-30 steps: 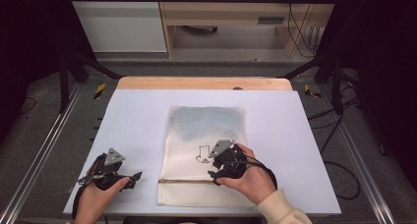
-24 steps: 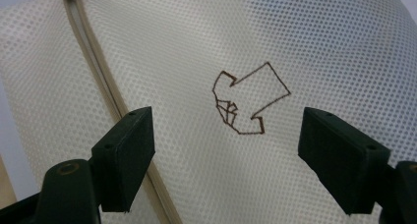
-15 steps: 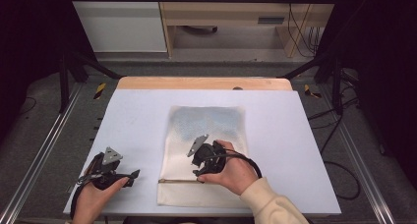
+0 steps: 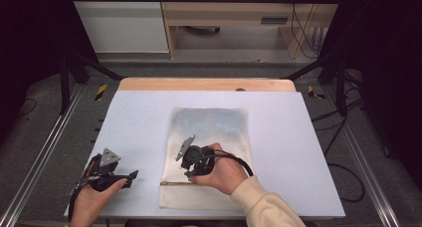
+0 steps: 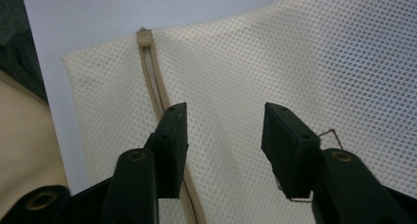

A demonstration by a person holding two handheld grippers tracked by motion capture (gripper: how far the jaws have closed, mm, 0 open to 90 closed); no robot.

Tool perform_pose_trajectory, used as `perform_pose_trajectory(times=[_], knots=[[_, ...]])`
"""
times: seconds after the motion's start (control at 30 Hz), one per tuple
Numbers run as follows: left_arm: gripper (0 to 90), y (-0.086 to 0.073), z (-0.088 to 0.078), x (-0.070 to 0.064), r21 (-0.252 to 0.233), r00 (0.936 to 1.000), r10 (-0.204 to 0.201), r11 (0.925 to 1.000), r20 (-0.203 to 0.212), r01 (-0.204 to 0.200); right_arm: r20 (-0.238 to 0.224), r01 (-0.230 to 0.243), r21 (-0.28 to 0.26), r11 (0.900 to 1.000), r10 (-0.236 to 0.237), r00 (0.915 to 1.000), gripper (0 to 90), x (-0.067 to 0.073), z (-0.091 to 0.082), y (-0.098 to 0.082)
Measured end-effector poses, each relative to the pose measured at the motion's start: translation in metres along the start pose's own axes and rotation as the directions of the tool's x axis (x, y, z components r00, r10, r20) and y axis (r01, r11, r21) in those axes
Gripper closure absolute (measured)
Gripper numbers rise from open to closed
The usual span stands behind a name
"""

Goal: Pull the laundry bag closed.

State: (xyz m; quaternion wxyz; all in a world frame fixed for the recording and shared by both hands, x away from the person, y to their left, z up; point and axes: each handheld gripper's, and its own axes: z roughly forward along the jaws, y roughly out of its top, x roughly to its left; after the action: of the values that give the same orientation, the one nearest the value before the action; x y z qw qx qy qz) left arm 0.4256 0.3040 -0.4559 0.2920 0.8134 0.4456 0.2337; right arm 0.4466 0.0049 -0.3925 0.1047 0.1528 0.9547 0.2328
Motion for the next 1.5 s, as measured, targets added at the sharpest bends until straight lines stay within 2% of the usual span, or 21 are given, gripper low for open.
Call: perform_pose_trajectory(times=[0.37,0.57,0.9,1.17,1.5], knots=[[15.9,0.000,-0.002,0.005,-0.002,1.0000,-0.005,1.0000,-0.006,0.005,-0.071,0.053,0.020,0.998,-0.052,0.9961,67.0,0.011,0.015,0.029],[15.9,0.000,-0.002,0.006,-0.009,0.9999,-0.014,0.9999,0.004,0.014,-0.107,0.054,0.016,0.998,-0.051,0.9929,72.8,0.015,0.023,0.039],[16.0,0.000,-0.002,0.006,-0.007,0.9999,-0.013,0.9999,0.003,0.013,-0.130,0.065,0.024,0.998,-0.062,0.9896,79.1,0.018,0.032,0.045],[15.4,0.000,-0.002,0.007,-0.011,0.9998,-0.018,0.9998,-0.003,0.017,-0.153,0.061,0.006,0.998,-0.059,0.9865,77.4,0.021,0.034,0.050],[14.8,-0.001,-0.003,0.009,-0.017,0.9996,-0.027,0.9995,-0.006,0.027,-0.177,0.072,0.010,0.997,-0.069,0.9819,72.9,0.024,0.037,0.054]])
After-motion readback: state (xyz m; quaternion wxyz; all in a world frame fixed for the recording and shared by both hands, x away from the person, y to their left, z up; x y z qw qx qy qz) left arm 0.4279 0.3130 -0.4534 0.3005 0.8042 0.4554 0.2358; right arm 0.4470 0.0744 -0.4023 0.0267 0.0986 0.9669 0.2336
